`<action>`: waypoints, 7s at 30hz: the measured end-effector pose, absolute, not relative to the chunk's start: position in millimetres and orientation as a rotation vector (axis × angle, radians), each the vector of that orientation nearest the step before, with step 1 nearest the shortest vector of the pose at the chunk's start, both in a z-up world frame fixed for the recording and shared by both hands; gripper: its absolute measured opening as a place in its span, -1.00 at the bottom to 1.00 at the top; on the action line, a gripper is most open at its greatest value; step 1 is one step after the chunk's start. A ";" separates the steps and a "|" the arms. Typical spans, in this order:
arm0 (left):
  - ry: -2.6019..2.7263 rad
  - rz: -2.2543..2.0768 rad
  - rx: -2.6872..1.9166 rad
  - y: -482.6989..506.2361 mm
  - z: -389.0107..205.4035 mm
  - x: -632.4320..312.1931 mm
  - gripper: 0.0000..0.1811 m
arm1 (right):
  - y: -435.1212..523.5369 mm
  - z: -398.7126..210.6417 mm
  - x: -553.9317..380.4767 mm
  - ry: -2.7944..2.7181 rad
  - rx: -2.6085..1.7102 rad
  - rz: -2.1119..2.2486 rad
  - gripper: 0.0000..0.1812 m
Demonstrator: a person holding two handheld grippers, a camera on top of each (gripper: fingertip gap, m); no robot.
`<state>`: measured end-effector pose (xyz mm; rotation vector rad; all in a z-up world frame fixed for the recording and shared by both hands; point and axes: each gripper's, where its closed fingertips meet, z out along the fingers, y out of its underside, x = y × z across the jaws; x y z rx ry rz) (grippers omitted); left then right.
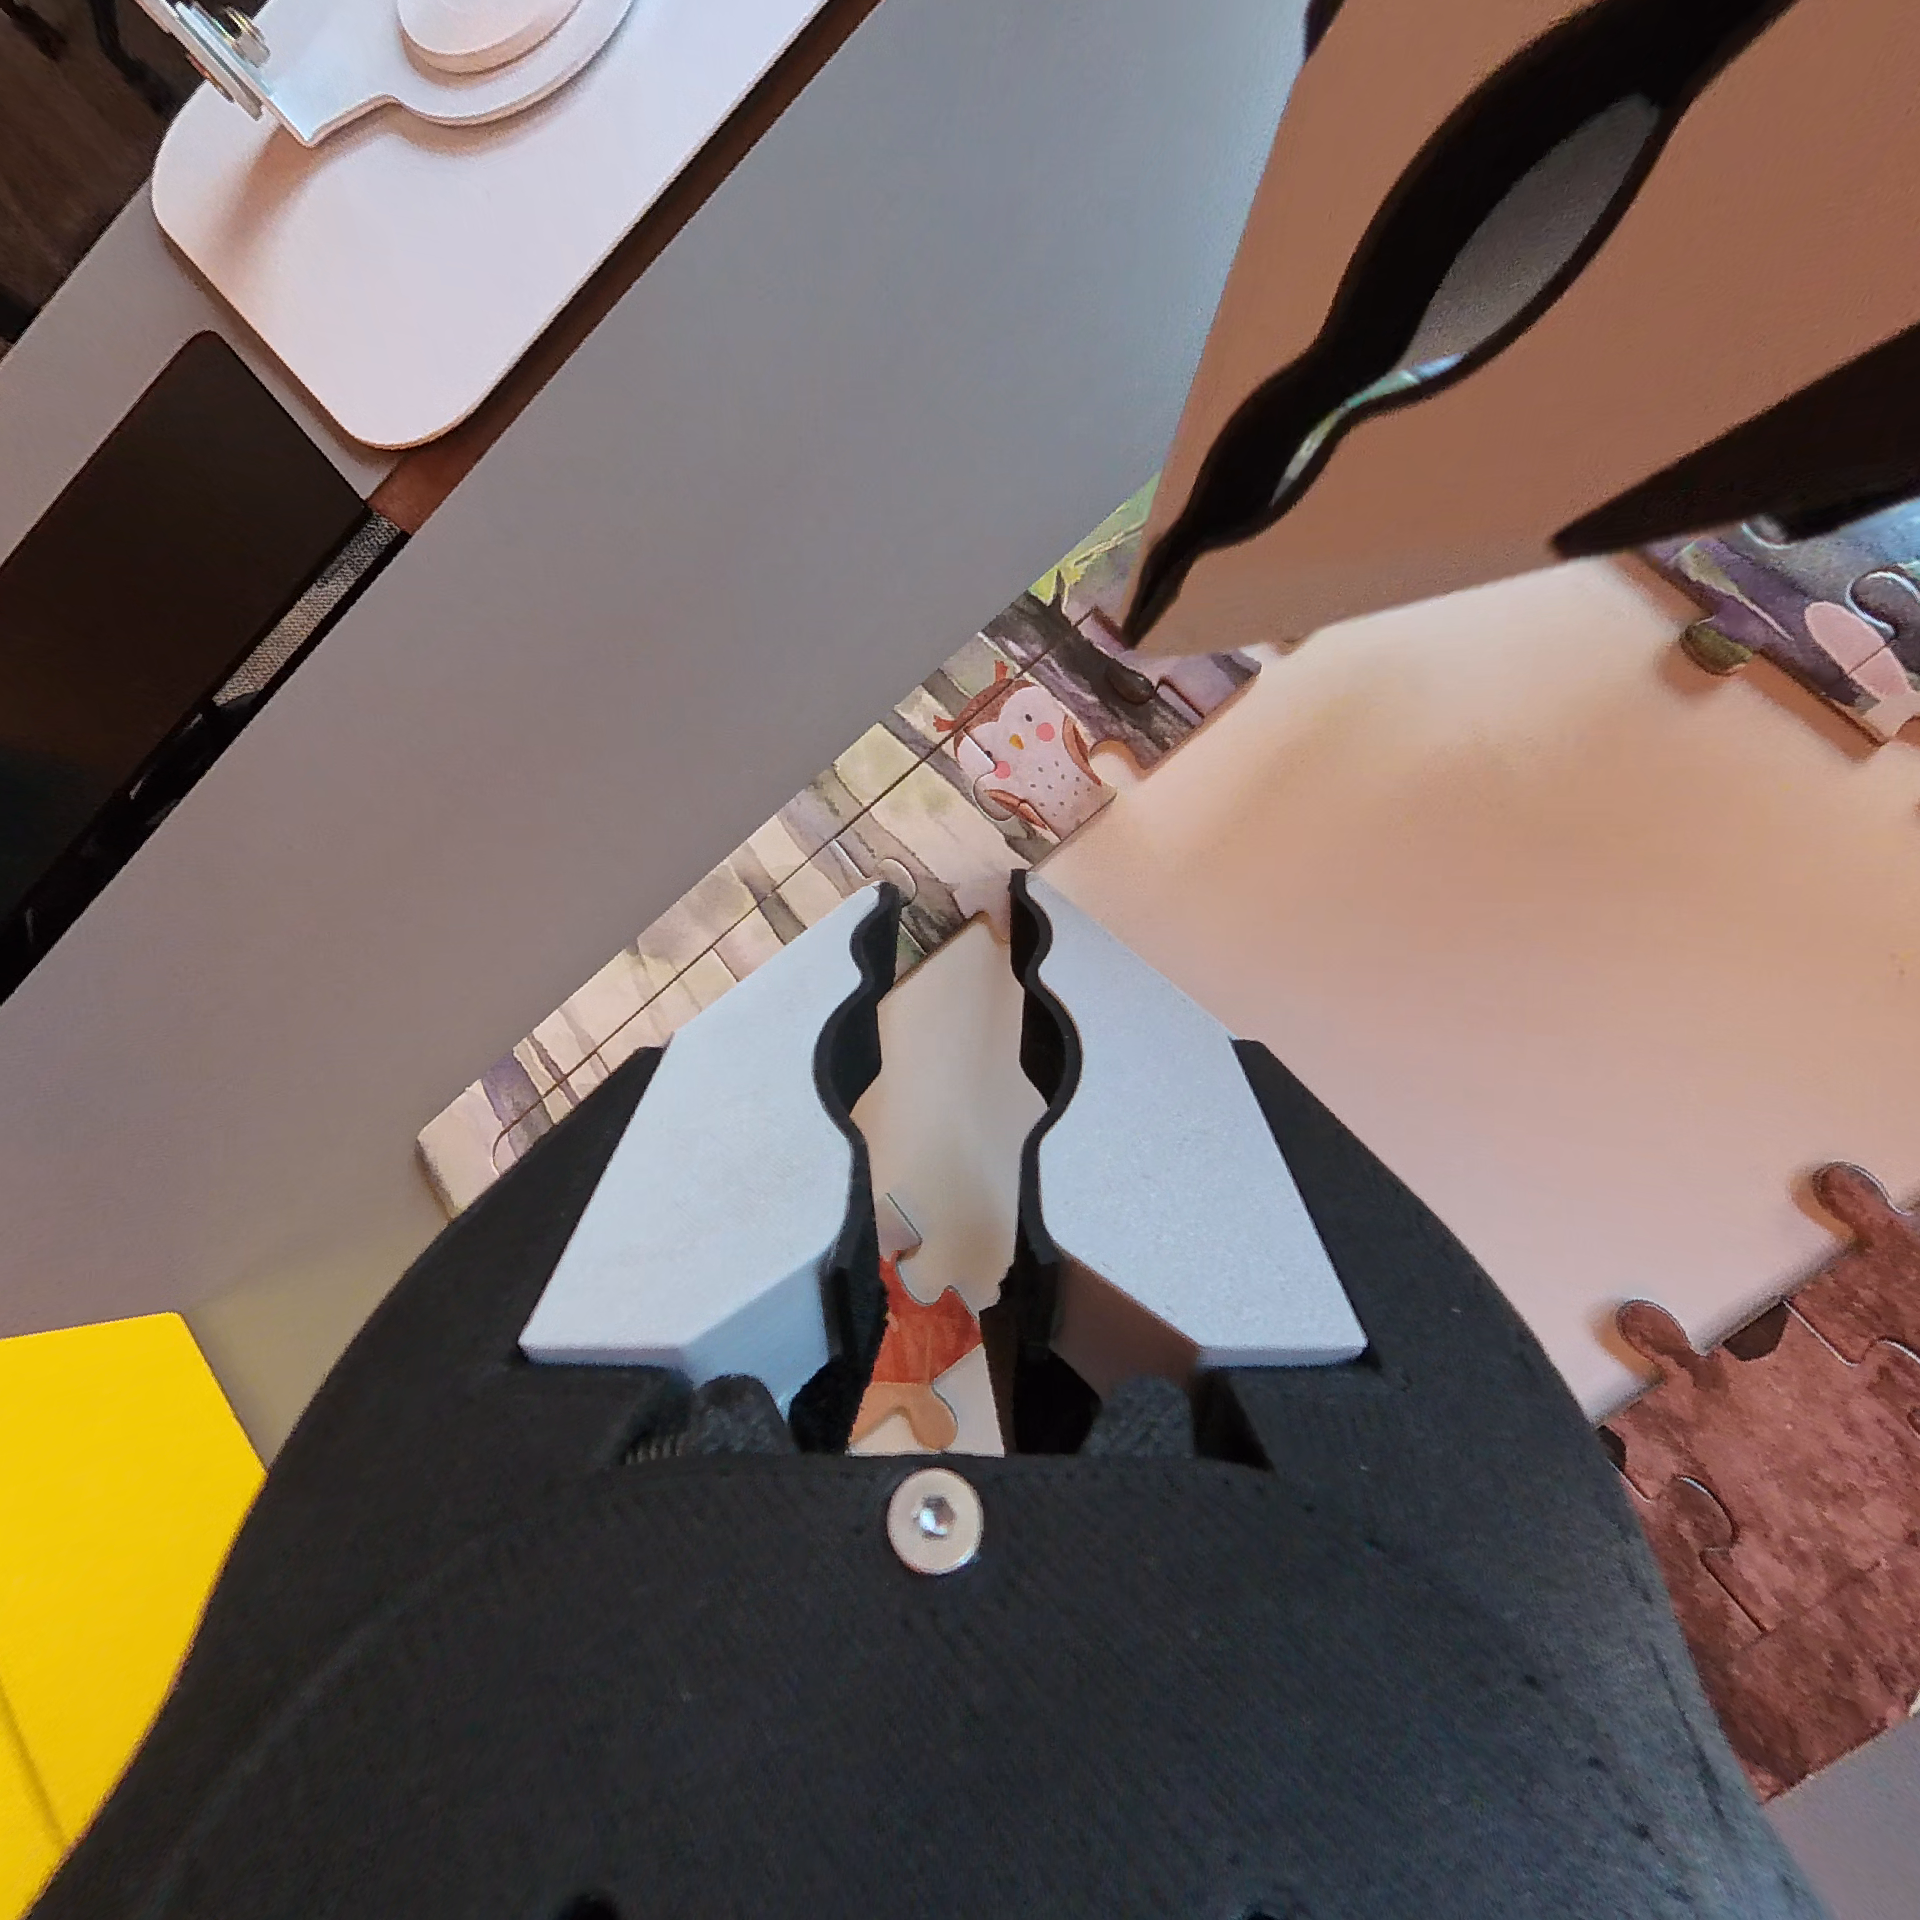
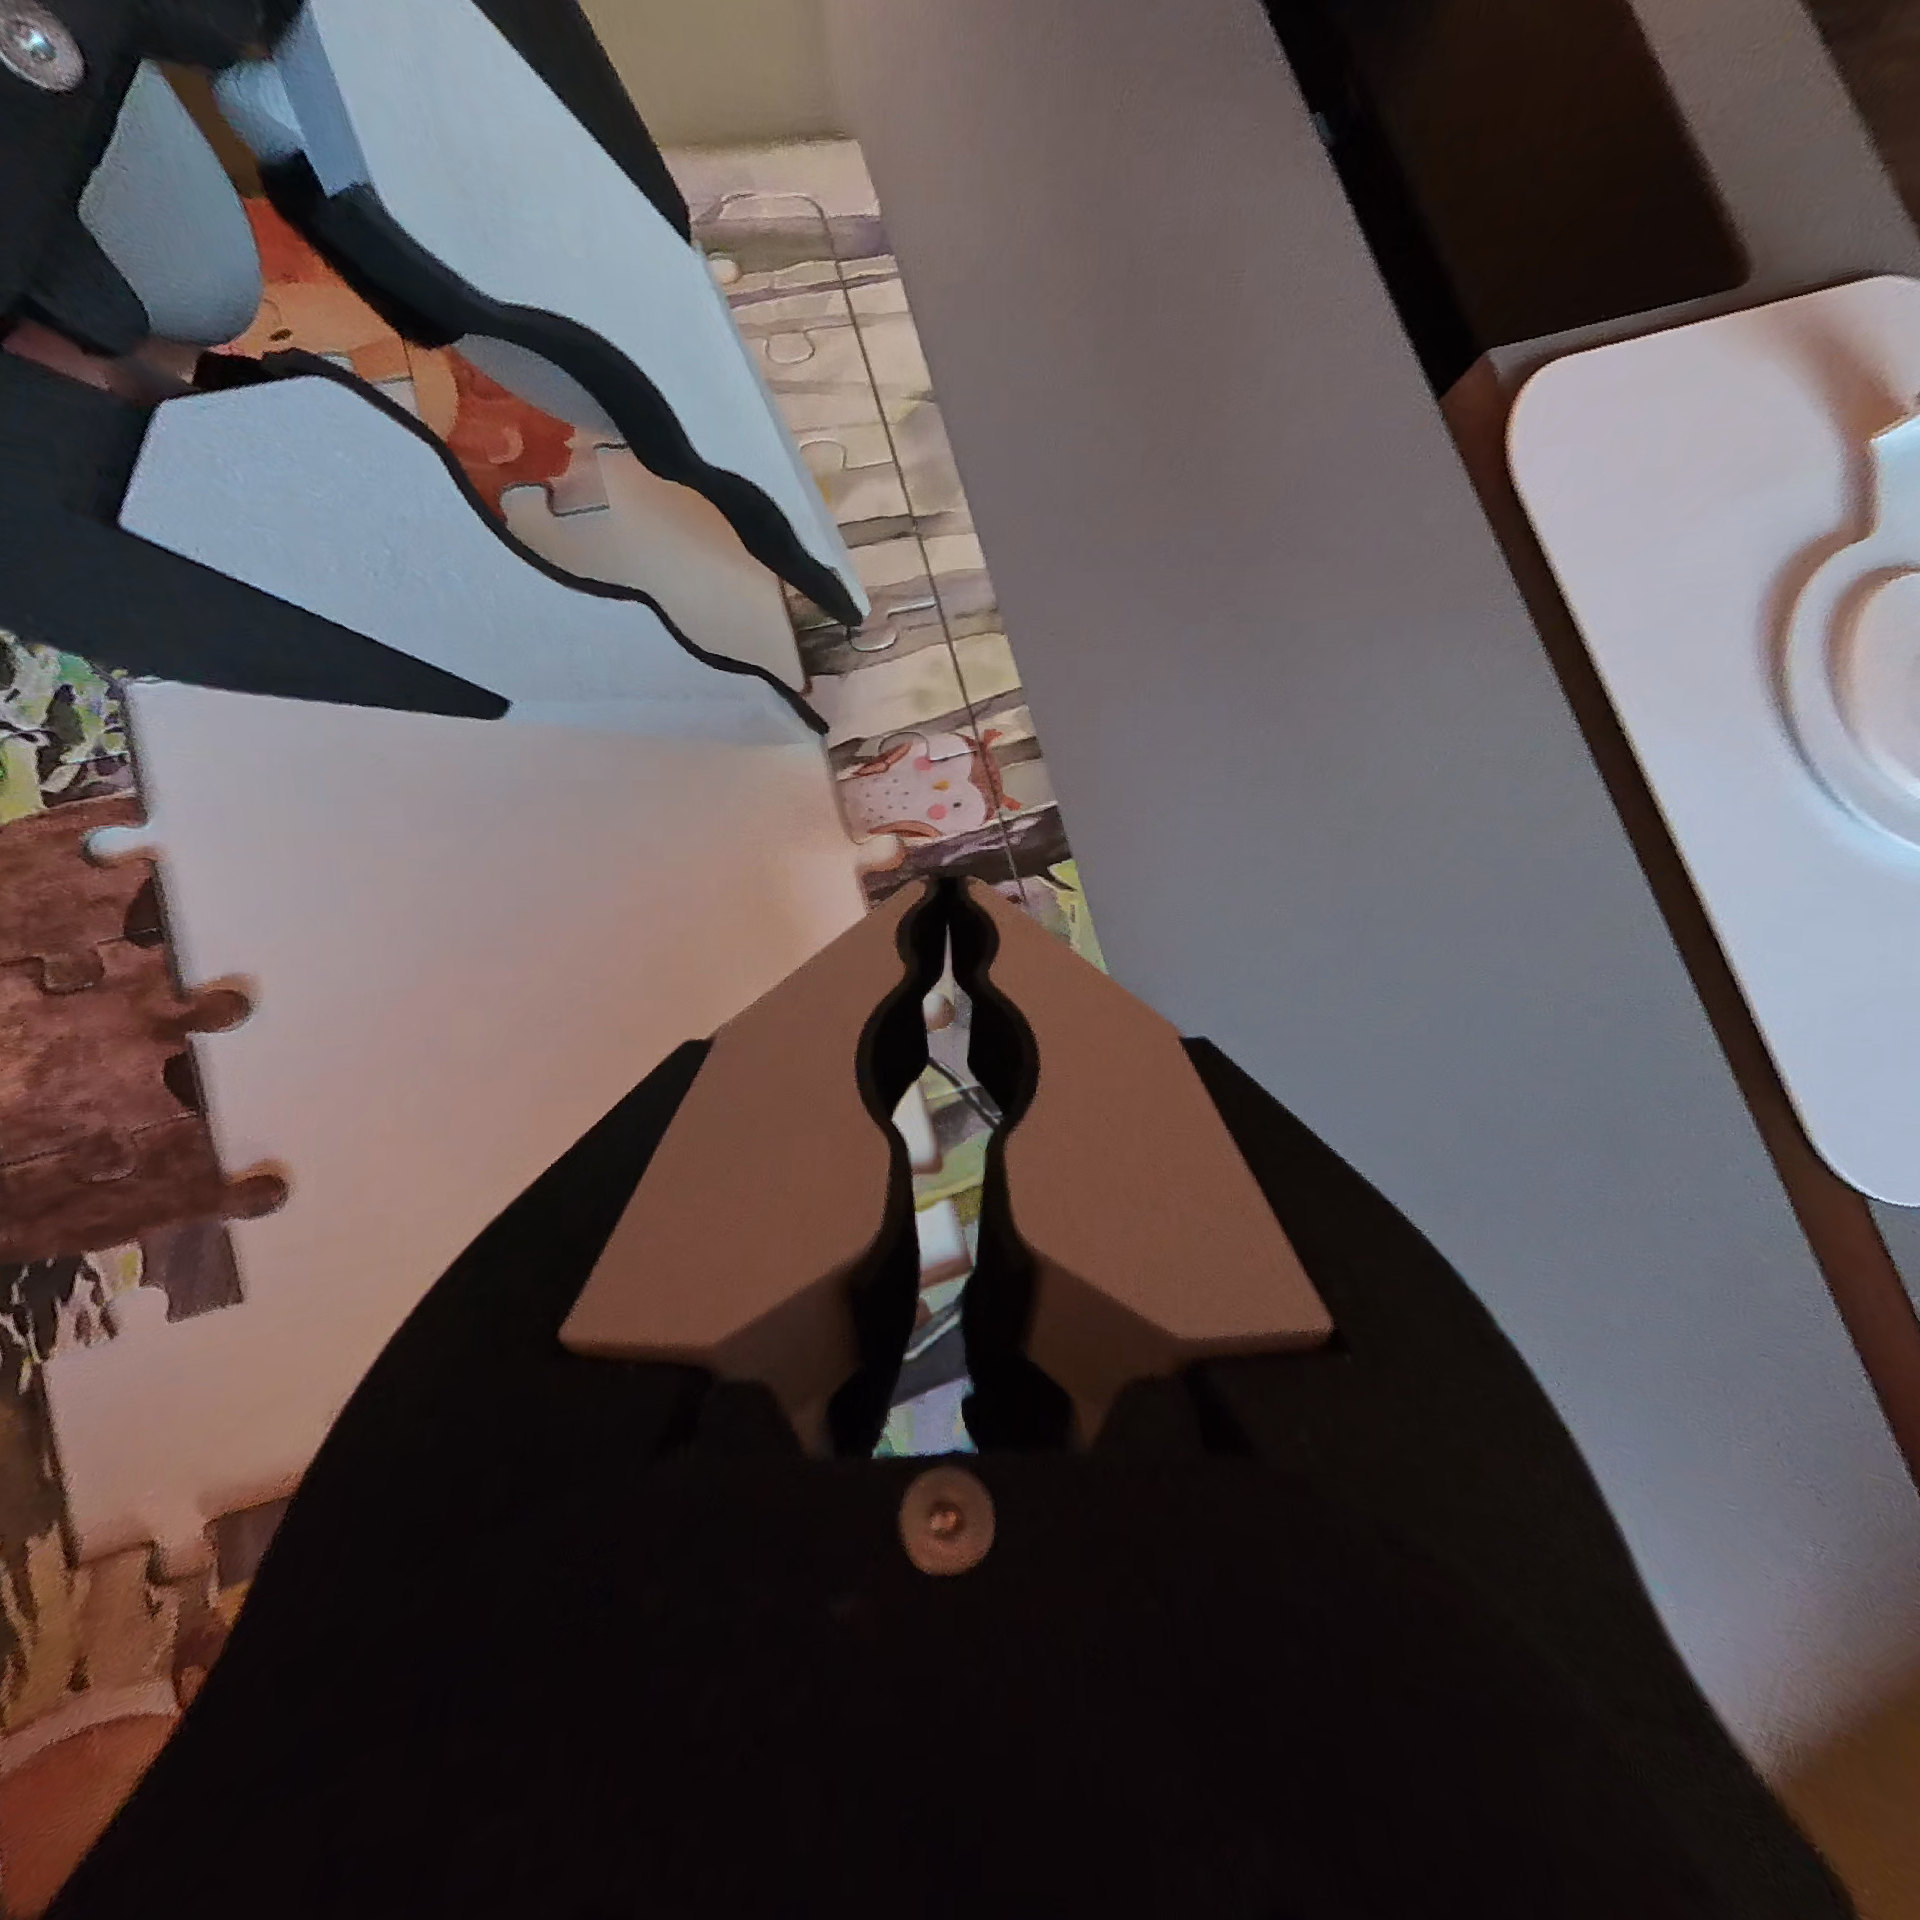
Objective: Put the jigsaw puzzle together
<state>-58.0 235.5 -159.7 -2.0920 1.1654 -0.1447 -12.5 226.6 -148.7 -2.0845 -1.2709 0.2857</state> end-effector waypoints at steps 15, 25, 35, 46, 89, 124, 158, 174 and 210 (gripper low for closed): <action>1.158 -0.134 -2.090 235.0 -159.7 -57.7 -0.80 | 229.8 -161.6 -8.8 -1.126 -2.183 0.294 -1.00; 1.149 -0.153 -2.097 235.1 -159.8 -58.0 -0.79 | 238.9 -140.9 -7.6 -1.034 -2.091 0.319 -1.00; 1.176 -0.101 -2.069 234.0 -159.7 -57.2 -0.82 | 234.3 -153.2 -12.4 -1.042 -2.158 0.382 -1.00; 1.172 -0.109 -2.073 234.1 -159.9 -57.3 -0.82 | 233.9 -161.6 -15.9 -1.076 -2.175 0.329 -1.00; 1.168 -0.120 -2.074 233.6 -159.7 -56.8 -0.83 | 233.6 -162.0 10.8 -1.032 -2.222 0.389 -1.00; 1.167 -0.122 -2.076 233.6 -159.9 -56.9 -0.83 | 219.8 -156.5 -8.1 -1.192 -2.156 0.353 -1.00; 0.904 -0.067 -1.812 227.8 15.4 -112.3 -0.43 | 180.1 74.8 248.6 -0.432 -1.901 -0.545 -0.50; 0.858 -0.157 -1.655 182.2 91.0 -137.0 -0.59 | 217.0 -95.4 187.9 -0.461 -2.229 0.161 -0.44; 0.737 -1.362 -1.640 160.8 73.5 -67.6 -0.42 | 196.6 -15.9 38.5 -0.933 -1.595 0.138 -0.67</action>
